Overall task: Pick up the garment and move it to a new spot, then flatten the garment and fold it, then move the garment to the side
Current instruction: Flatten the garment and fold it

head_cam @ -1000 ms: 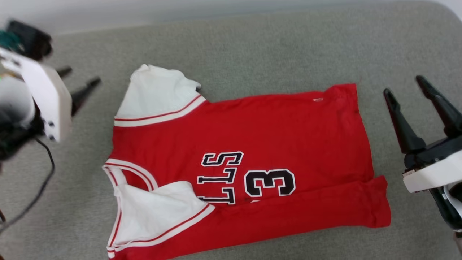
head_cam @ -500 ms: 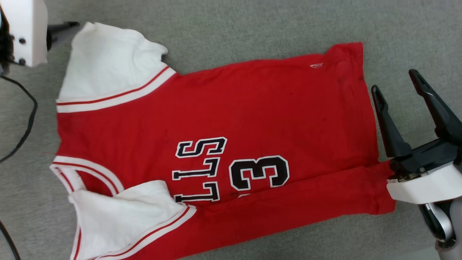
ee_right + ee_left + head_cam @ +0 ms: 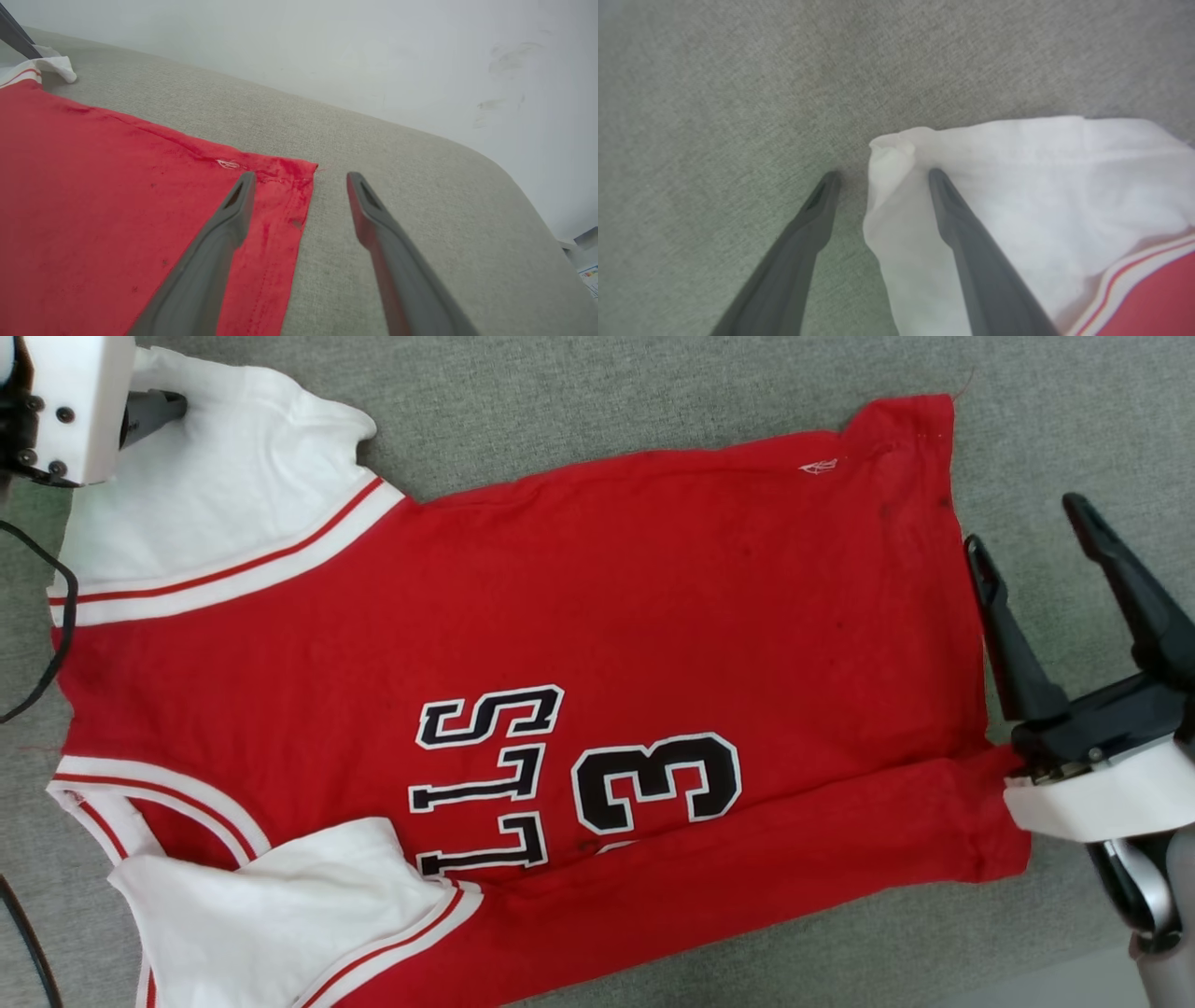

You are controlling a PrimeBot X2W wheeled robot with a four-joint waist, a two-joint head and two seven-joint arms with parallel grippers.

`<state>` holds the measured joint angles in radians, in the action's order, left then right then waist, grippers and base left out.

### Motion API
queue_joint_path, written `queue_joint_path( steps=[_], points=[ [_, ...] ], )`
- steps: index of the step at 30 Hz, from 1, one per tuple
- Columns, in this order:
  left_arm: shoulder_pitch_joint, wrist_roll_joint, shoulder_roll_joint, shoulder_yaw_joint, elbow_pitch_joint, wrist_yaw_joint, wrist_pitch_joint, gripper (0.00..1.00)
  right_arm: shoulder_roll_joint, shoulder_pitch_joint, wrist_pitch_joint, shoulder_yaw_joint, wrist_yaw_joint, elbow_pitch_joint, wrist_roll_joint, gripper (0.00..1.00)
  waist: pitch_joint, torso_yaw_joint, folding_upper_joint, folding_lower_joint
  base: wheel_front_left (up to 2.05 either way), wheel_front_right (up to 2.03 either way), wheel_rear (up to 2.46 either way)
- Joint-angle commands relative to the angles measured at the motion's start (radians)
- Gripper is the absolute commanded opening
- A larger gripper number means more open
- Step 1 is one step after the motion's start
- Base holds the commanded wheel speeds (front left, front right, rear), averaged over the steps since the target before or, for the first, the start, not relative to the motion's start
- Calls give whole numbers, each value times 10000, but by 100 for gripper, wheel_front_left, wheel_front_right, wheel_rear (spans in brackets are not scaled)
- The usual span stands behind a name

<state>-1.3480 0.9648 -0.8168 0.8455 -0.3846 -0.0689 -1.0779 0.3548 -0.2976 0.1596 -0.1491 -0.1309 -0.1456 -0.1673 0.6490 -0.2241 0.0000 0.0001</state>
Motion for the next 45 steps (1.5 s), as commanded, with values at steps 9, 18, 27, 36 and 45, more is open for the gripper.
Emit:
queue_joint_path(
  steps=[9, 18, 27, 36, 45],
  points=[
    [365, 64, 204, 155, -21, -360, 773, 0, 1095, -1332, -861, 253, 3, -253, 100, 100, -896, 360, 0, -1, 0, 0, 0],
    [578, 194, 510, 335, 616, -535, 1540, 0, 3673, -3710, -6335, -1946, 3, 329, -2409, 100, -1535, 1000, 0, -1, 0, 0, 0],
    [632, 127, 767, 513, 1227, -587, 2181, 0, 4017, -6241, -10887, -3728, 3, 2036, -5444, 100, -1297, 1629, 0, -1, 0, 0, 0],
    [549, 21, 982, 806, 1659, -602, 2716, 0, 3291, -6707, -12147, -4697, 3, 3715, -5662, 100, -908, 2205, 0, -1, 0, 0, 0],
    [785, 134, 920, 1167, 1769, -608, 3293, 0, 3361, -6225, -11067, -5447, 3, 4397, -6067, 0, -1126, 2328, 0, -1, 0, 0, 0]
  ],
)
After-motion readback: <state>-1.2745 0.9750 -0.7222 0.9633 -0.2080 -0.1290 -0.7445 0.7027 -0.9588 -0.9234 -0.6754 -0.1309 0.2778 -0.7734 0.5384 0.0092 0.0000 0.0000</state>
